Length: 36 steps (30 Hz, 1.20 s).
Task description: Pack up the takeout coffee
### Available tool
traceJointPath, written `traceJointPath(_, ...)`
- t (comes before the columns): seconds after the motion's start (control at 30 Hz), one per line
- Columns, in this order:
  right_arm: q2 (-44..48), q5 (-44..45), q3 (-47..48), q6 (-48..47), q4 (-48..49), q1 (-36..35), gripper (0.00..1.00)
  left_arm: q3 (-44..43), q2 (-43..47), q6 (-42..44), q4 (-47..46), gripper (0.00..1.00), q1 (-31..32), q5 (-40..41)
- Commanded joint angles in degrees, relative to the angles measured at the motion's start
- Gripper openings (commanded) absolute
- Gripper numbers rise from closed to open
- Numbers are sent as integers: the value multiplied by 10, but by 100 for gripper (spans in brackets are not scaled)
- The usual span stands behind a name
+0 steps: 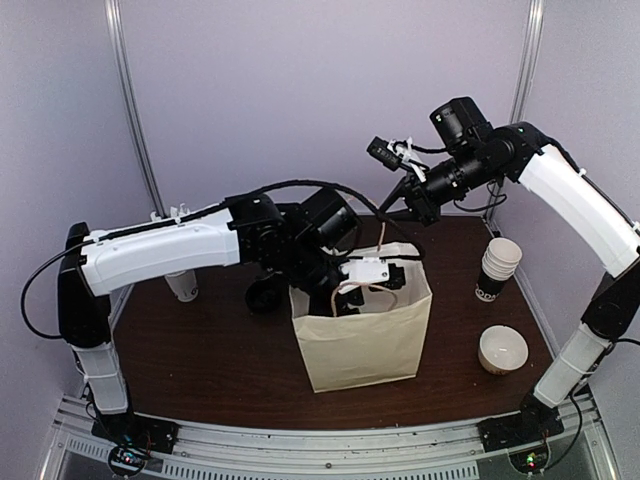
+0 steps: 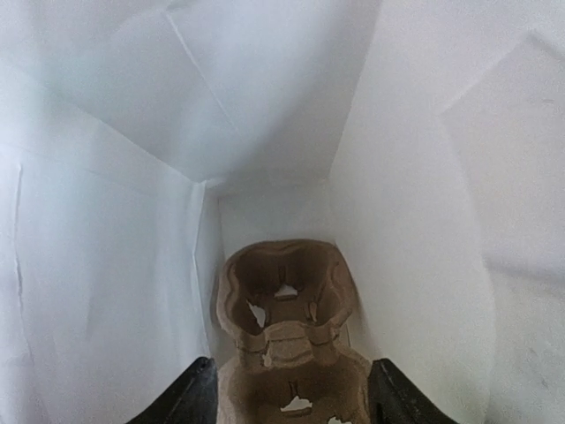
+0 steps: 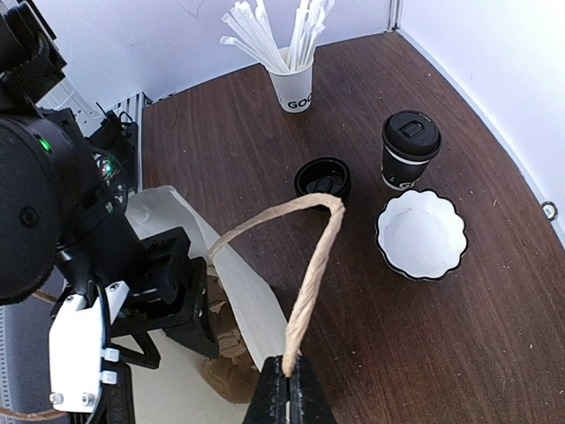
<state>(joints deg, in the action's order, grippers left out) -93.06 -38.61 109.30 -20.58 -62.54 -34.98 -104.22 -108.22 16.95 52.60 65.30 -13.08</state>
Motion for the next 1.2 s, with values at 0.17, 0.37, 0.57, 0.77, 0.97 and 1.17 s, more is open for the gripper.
traceJointPath(0.17, 13, 36, -13, -12, 2, 4, 0, -25, 69, -23, -50, 64, -2, -64)
traceJointPath(0.37, 11, 39, -1, -9, 3, 9, 12, -23, 108, -43, -62, 67, -6, -24)
traceJointPath(0.57, 30, 23, 38, -11, -15, 28, 54, -10, 143, -77, -61, 71, -25, 35)
traceJointPath(0.77, 84, -70, 23, -84, -88, 38, 61, -7, 159, -127, -71, 79, -72, 57)
traceJointPath(0.97, 117, -163, -32, -241, -234, 3, 70, -31, 118, -126, -68, 80, -101, 15)
traceJointPath(1.17, 130, -78, -83, -175, -145, -53, 73, -65, 81, -161, -92, 78, -125, 2)
